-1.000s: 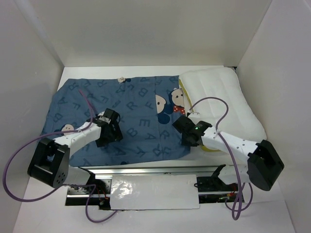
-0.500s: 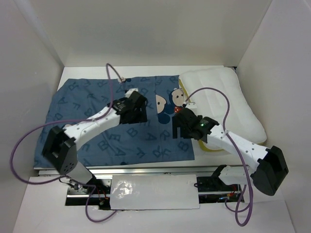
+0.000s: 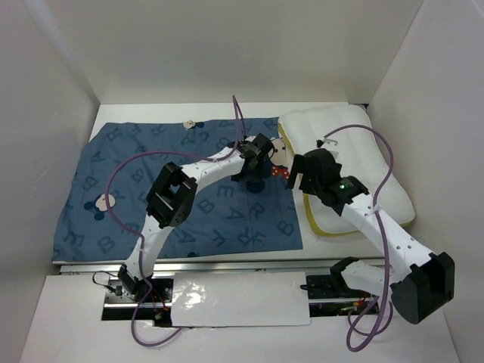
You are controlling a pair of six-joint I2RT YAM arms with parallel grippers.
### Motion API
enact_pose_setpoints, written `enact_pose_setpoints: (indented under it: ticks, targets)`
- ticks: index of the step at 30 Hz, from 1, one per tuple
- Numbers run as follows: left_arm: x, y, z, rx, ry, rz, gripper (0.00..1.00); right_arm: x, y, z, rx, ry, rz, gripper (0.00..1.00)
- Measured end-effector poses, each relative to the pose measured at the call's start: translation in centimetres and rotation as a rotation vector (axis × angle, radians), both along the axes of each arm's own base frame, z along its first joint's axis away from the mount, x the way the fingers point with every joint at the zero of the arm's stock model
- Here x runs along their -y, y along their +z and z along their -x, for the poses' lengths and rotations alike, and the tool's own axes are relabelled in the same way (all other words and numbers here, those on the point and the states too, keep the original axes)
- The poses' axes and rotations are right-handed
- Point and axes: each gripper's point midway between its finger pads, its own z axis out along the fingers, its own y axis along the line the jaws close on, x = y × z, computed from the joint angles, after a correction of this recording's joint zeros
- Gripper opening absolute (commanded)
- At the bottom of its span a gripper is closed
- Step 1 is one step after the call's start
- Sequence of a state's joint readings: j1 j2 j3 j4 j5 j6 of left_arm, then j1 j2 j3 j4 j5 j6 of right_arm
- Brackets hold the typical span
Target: Put the pillow into the pillowcase
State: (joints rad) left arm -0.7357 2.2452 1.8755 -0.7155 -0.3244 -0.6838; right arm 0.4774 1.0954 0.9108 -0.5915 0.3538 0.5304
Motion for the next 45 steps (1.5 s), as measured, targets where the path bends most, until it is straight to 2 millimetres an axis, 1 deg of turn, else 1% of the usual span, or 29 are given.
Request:
enact_pose_setpoints:
  ticks: [2,5,10,11,13,15,16,20,24,27,28,30,33,35,37,38,39,40,43,45]
  targets:
    - [0.1,-0.8,-0.1,-0.011,0.003,-0.01,0.69,0.6,0.1,-0.1,0.0,-0.007,-0.006,1.0]
    - [-0.6,-1.7,0.3,-0.035,0.018,-0.043,0.69,1.3,0.3,-0.3,0.002,-0.008,-0.024,1.0]
    - [-1.3,-1.9,0.2,-0.032,0.048,-0.064,0.57,2.2,-0.5,-0.4,-0.01,-0.007,-0.05,1.0]
    - [-1.4,-1.9,0.2,-0.032,0.052,-0.07,0.5,2.3,-0.8,-0.4,-0.017,-0.008,-0.052,1.0]
    - [-1.7,-1.9,0.2,-0.031,0.062,-0.077,0.43,2.6,-1.5,-0.2,-0.029,-0.008,-0.055,1.0]
    - [-1.9,-1.9,0.2,-0.032,0.077,-0.081,0.34,2.9,-1.9,-0.1,-0.039,-0.009,-0.059,1.0]
    - [-2.2,-1.9,0.2,-0.033,0.083,-0.086,0.24,3.0,-2.2,0.0,-0.044,-0.008,-0.06,1.0]
    - [-2.6,-1.9,0.2,-0.032,0.094,-0.101,0.0,3.1,-2.5,0.1,-0.046,0.0,-0.06,1.0]
    - [-3.2,-1.9,0.2,-0.032,0.1,-0.124,0.0,3.3,-2.5,0.0,-0.04,0.017,-0.042,1.0]
    - [-3.5,-1.3,0.3,-0.022,0.103,-0.126,0.0,3.3,-1.7,-0.7,-0.026,0.031,-0.024,1.0]
    - [-3.8,-0.9,0.5,-0.019,0.104,-0.128,0.0,3.2,-1.3,-1.2,-0.02,0.037,-0.016,1.0]
    - [-4.4,0.3,0.9,-0.003,0.106,-0.123,0.0,3.1,0.0,-3.0,-0.003,0.043,0.003,1.0]
    - [-4.7,3.2,1.1,0.043,0.109,-0.086,0.0,3.6,2.7,-7.3,0.039,0.025,0.023,1.0]
    - [-4.7,5.2,1.0,0.08,0.11,-0.053,0.0,4.6,4.3,-10.3,0.066,-0.004,0.036,1.0]
    - [-4.6,7.0,0.8,0.117,0.112,-0.023,0.0,6.4,5.3,-13.3,0.089,-0.051,0.045,1.0]
    - [-4.6,7.8,0.8,0.131,0.114,-0.012,0.0,8.5,5.1,-15.3,0.092,-0.097,0.05,1.0]
    - [-4.6,8.3,0.8,0.141,0.115,-0.004,0.0,8.7,5.0,-15.5,0.091,-0.1,0.05,1.0]
    - [-4.6,8.7,0.8,0.148,0.114,0.001,0.0,10.0,4.5,-16.2,0.076,-0.127,0.05,1.0]
    - [-4.6,8.8,0.7,0.155,0.114,0.003,0.0,13.3,2.8,-19.0,0.042,-0.184,0.035,1.0]
    - [-4.7,8.7,0.8,0.151,0.104,-0.006,0.0,15.3,0.9,-21.5,0.017,-0.21,0.029,1.0]
